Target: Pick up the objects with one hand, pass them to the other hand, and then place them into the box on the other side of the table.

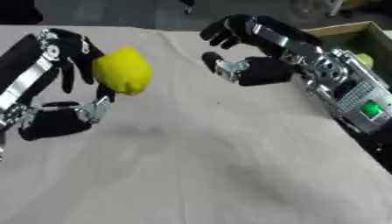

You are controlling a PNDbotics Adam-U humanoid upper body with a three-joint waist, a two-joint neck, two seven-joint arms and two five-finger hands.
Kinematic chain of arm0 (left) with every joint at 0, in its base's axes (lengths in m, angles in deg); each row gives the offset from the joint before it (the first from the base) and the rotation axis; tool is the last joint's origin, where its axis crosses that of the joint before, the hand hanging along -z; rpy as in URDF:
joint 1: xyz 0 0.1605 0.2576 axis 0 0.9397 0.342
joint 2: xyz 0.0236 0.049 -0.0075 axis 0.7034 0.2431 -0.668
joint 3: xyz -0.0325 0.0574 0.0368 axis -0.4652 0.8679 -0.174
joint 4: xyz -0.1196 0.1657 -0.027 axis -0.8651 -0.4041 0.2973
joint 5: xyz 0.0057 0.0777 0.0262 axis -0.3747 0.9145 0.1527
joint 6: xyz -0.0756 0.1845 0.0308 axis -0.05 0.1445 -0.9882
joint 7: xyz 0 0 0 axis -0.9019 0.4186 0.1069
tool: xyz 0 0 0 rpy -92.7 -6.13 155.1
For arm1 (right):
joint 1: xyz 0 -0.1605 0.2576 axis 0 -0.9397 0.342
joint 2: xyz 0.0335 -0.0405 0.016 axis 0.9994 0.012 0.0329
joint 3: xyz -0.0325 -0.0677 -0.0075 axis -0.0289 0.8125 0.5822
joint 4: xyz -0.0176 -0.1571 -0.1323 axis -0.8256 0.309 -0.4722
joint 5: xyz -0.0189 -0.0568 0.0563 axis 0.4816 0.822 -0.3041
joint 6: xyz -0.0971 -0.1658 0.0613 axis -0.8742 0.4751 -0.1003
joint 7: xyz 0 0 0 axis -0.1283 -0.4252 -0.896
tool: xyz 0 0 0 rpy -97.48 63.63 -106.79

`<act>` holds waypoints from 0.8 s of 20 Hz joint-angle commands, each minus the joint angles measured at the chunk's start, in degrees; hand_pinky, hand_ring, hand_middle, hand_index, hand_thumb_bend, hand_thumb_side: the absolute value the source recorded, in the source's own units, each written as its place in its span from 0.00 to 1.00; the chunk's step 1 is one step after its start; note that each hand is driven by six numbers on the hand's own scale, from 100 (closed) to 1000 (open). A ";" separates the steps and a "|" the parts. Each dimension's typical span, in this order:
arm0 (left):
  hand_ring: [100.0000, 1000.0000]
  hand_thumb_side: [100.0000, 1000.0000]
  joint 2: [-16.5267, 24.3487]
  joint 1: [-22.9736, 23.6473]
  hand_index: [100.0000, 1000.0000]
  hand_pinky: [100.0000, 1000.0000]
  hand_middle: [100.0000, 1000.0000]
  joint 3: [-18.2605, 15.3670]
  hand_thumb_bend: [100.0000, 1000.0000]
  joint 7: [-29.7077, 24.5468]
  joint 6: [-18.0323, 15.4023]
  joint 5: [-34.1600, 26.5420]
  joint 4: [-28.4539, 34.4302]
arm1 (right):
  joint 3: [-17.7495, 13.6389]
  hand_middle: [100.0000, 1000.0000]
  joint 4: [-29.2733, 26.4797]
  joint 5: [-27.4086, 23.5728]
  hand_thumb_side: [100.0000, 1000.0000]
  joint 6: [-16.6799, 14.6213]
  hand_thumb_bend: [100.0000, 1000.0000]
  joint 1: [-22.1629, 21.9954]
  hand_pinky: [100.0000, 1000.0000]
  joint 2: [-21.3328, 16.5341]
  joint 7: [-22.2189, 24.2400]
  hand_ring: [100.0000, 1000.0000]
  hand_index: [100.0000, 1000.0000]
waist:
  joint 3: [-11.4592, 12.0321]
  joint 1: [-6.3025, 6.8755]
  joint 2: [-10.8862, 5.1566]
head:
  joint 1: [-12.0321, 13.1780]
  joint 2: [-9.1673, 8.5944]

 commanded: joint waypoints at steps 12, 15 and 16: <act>0.38 0.00 -0.49 -1.53 0.51 0.20 0.41 -0.06 0.00 -0.57 -3.85 -0.17 2.00 | 1.12 0.76 -1.18 -0.90 0.60 1.80 0.07 3.97 0.84 1.58 2.21 0.81 0.79 | 0.40 0.28 -0.80 | -0.19 -0.58; 0.38 0.00 -0.59 -1.80 0.51 0.20 0.41 -0.26 0.00 -0.44 -4.49 -0.96 2.50 | 1.18 0.76 -1.18 0.20 0.61 0.87 0.06 4.78 0.84 2.30 2.51 0.82 0.79 | 0.53 0.34 -0.77 | -0.24 -0.56; 0.38 0.00 -0.73 -1.94 0.51 0.20 0.41 -0.29 0.00 -0.43 -4.62 -1.13 2.62 | 1.45 0.76 -1.18 0.16 0.61 0.56 0.06 5.10 0.84 2.57 2.99 0.82 0.79 | 0.59 0.34 -0.77 | -0.26 -0.58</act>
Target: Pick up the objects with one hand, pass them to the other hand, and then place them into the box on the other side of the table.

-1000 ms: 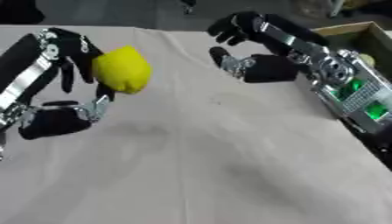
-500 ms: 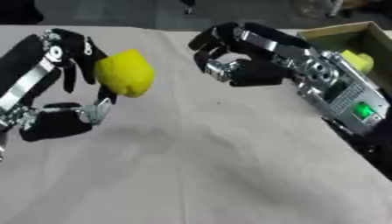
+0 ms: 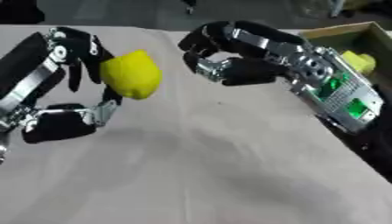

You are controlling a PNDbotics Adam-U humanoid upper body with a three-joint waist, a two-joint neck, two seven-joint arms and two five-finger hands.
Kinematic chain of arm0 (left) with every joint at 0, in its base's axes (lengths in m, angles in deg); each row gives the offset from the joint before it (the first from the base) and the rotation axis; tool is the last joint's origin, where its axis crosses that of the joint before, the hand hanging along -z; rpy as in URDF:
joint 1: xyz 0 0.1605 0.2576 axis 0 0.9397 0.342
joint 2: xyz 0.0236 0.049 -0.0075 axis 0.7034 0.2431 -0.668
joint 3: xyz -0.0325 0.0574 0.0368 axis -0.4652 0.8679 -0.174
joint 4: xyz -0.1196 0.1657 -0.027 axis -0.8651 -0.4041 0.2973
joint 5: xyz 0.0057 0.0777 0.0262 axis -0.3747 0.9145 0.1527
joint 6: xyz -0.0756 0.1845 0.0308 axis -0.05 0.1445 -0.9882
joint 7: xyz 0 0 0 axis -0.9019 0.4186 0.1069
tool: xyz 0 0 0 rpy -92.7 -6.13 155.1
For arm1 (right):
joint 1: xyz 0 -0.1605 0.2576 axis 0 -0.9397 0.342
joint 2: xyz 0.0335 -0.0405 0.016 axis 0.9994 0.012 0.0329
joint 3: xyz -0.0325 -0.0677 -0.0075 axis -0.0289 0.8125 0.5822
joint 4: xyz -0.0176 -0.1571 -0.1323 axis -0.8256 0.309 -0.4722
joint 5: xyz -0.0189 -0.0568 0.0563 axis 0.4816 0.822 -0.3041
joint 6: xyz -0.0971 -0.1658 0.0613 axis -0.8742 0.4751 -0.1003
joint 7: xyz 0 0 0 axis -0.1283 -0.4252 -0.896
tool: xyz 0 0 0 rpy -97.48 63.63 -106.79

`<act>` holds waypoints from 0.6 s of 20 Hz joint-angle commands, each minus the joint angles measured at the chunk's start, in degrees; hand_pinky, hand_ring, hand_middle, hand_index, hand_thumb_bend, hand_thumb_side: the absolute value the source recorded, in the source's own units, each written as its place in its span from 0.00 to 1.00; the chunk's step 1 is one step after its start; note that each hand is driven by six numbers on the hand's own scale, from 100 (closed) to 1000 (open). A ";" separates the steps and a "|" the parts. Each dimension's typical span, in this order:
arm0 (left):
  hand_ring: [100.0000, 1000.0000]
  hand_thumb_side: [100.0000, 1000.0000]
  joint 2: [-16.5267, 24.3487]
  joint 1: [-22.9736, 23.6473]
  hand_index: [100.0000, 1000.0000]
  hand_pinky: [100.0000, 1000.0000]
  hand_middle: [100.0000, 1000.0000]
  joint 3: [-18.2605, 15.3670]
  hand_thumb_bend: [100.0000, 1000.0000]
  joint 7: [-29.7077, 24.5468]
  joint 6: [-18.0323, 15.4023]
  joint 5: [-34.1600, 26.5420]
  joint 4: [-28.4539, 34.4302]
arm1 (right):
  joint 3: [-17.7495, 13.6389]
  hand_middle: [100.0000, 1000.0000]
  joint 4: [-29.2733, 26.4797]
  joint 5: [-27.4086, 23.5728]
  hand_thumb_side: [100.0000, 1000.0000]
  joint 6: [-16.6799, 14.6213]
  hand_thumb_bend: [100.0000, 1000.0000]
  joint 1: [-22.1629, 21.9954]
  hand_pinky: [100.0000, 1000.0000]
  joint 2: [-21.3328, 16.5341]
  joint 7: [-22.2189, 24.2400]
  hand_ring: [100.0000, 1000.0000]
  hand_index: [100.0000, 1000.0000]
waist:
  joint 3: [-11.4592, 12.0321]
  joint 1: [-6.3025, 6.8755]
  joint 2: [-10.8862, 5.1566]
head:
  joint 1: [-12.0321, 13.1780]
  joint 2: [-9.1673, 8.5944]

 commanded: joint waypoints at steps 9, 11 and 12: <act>0.39 0.00 -0.60 -2.48 0.52 0.21 0.41 0.14 0.00 -1.74 -2.09 0.28 1.30 | 1.53 0.75 -1.18 -2.93 0.68 -0.84 0.04 3.43 0.82 1.36 5.71 0.78 0.78 | 0.36 0.28 -0.69 | -0.35 -0.59; 0.40 0.00 -0.37 -2.68 0.52 0.23 0.42 0.36 0.00 -3.12 -3.06 2.10 1.30 | 2.00 0.75 -1.18 -4.03 0.74 0.51 0.05 3.98 0.81 1.31 7.16 0.79 0.78 | 0.38 0.31 -0.67 | -0.46 -0.60; 0.40 0.00 -0.25 -2.75 0.52 0.23 0.42 0.43 0.00 -3.80 -3.66 3.16 1.30 | 2.23 0.75 -1.17 -4.71 0.77 1.39 0.05 4.23 0.82 1.22 8.03 0.80 0.78 | 0.41 0.34 -0.66 | -0.52 -0.62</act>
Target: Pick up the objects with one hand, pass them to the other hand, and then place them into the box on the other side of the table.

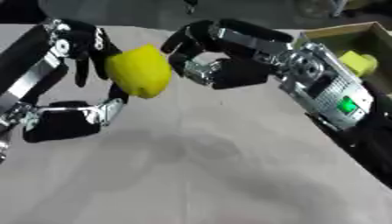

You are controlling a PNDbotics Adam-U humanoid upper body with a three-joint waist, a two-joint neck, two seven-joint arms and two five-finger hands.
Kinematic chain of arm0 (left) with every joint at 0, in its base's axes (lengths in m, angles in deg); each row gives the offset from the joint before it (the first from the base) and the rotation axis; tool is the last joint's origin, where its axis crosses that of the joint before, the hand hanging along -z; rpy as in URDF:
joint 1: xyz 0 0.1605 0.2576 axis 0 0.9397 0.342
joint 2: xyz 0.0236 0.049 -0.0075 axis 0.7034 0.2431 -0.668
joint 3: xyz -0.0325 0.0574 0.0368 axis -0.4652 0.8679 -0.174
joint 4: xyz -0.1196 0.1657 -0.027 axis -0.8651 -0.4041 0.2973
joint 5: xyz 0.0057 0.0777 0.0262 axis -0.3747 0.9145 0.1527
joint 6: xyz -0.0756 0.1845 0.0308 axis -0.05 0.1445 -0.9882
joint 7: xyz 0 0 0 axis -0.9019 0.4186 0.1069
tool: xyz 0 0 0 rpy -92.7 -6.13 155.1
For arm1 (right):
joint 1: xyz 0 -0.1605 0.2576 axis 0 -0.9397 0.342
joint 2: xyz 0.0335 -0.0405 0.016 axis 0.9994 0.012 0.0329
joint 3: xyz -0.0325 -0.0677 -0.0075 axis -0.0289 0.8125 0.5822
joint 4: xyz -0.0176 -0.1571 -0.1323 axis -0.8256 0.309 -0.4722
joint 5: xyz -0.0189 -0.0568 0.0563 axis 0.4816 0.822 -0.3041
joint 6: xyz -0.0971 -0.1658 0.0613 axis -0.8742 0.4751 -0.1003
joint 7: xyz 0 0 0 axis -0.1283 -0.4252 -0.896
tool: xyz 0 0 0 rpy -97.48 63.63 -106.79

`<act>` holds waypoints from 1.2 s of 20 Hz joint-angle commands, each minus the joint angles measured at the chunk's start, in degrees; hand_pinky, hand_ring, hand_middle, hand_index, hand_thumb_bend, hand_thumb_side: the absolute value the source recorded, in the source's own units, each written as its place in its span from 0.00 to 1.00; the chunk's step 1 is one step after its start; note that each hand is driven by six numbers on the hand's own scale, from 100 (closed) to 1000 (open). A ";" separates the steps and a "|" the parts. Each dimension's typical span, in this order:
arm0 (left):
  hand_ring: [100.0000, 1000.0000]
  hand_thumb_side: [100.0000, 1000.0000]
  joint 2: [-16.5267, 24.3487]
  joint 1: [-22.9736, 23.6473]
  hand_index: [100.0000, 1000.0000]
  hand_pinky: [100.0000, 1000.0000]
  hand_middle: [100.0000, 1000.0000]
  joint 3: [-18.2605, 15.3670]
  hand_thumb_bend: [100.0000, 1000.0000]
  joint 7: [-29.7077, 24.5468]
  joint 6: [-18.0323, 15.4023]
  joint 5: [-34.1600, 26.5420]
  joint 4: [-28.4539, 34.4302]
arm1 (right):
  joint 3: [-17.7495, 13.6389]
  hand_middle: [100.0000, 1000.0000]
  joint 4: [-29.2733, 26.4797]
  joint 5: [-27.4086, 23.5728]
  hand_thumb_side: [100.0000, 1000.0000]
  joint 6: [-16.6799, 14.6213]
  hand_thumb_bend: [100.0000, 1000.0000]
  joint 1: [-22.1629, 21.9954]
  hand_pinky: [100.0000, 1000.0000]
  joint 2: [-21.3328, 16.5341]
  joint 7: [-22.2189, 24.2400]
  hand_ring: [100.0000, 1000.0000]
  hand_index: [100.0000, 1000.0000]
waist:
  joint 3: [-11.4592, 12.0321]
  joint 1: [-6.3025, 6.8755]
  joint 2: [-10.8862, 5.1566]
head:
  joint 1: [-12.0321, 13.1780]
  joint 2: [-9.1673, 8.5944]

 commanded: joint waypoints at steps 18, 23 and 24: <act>0.41 0.00 1.21 0.11 0.52 0.25 0.42 -0.28 0.00 -1.89 -4.18 10.23 -1.70 | -0.60 0.75 -1.18 -13.22 0.86 5.47 0.18 1.92 0.84 -1.82 0.99 0.83 0.78 | -0.03 0.17 -0.40 | -0.09 -1.05; 0.41 0.00 1.03 0.11 0.52 0.26 0.42 -0.28 0.00 -1.36 -4.64 11.59 -1.76 | -0.62 0.75 -1.18 -10.81 0.77 4.26 0.17 2.07 0.86 -1.90 3.32 0.84 0.77 | -0.11 0.17 -0.40 | -0.08 -1.07; 0.41 0.00 0.99 0.11 0.52 0.26 0.42 -0.30 0.00 -1.32 -4.74 11.84 -1.76 | -0.57 0.75 -1.18 -10.26 0.73 4.10 0.18 2.12 0.86 -1.89 3.75 0.84 0.77 | -0.12 0.17 -0.41 | -0.08 -1.07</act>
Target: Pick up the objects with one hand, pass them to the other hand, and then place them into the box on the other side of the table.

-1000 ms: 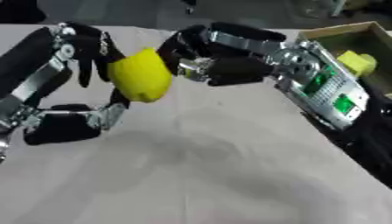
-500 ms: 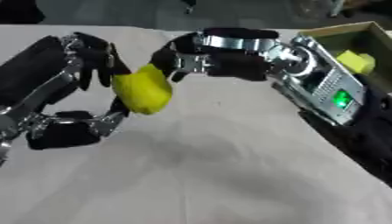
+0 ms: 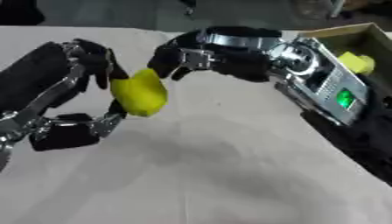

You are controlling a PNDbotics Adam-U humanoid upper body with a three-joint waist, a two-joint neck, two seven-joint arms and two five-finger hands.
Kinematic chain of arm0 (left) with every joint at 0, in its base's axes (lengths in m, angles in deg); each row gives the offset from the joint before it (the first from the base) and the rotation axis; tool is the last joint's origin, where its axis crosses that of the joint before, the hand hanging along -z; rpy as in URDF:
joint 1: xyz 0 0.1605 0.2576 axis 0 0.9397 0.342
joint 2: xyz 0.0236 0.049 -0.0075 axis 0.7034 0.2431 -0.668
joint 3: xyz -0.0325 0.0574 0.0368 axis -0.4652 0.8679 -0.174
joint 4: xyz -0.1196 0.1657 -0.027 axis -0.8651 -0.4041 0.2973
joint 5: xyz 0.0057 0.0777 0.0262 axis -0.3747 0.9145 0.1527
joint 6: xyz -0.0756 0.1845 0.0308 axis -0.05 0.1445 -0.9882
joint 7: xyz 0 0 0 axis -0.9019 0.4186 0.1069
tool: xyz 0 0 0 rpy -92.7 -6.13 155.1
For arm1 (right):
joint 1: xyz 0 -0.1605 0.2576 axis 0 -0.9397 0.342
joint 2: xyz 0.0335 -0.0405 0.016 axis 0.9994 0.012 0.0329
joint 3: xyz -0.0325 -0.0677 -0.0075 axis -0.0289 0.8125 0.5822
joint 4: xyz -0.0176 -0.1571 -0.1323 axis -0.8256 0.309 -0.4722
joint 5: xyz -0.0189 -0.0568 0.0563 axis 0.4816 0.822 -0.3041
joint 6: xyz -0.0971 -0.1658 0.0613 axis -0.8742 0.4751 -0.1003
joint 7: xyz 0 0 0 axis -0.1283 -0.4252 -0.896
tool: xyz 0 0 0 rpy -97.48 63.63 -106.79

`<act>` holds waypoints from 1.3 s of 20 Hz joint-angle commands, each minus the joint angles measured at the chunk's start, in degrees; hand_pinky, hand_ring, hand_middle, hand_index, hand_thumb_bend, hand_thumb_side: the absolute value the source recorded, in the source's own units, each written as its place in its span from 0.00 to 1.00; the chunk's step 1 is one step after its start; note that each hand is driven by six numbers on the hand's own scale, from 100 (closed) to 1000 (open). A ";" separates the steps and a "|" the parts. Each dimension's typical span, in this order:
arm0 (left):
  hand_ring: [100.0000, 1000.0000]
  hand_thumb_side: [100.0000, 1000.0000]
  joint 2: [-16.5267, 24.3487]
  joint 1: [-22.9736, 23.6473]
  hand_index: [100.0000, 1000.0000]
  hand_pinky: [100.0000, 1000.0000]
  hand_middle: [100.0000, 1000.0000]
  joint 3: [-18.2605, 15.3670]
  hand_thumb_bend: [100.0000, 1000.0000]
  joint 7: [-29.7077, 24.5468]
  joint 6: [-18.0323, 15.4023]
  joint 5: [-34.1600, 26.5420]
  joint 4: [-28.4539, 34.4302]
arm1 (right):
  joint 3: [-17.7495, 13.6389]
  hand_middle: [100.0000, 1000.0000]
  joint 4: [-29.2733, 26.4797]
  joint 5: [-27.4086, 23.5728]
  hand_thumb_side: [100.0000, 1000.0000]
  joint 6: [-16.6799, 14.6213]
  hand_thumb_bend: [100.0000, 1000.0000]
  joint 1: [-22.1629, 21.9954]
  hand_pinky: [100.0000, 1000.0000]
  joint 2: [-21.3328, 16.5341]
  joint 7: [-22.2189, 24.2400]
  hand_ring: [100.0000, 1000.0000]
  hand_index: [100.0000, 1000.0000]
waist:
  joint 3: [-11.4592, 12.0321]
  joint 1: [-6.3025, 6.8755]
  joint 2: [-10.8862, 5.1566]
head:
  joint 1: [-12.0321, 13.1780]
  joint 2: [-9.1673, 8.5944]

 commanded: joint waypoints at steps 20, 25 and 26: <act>0.41 0.00 -0.01 -1.28 0.53 0.27 0.43 -1.07 0.02 0.45 -0.73 2.99 1.02 | 0.79 0.75 -1.18 9.92 0.57 0.30 0.27 2.11 0.89 -0.76 4.84 0.86 0.78 | 0.12 0.05 -0.60 | -0.25 -0.40; 0.42 0.00 -0.14 -1.55 0.53 0.28 0.43 -1.08 0.04 0.74 -1.21 4.10 1.53 | 1.08 0.76 -1.17 10.65 0.58 1.75 0.26 2.88 0.89 -0.52 5.22 0.86 0.79 | 0.13 0.09 -0.63 | -0.49 -0.37; 0.42 0.00 -0.10 -1.56 0.53 0.28 0.43 -1.04 0.04 0.75 -1.50 4.48 1.70 | 1.16 0.76 -1.17 10.90 0.58 2.09 0.26 3.06 0.89 -0.50 5.40 0.86 0.79 | 0.13 0.09 -0.64 | -0.53 -0.38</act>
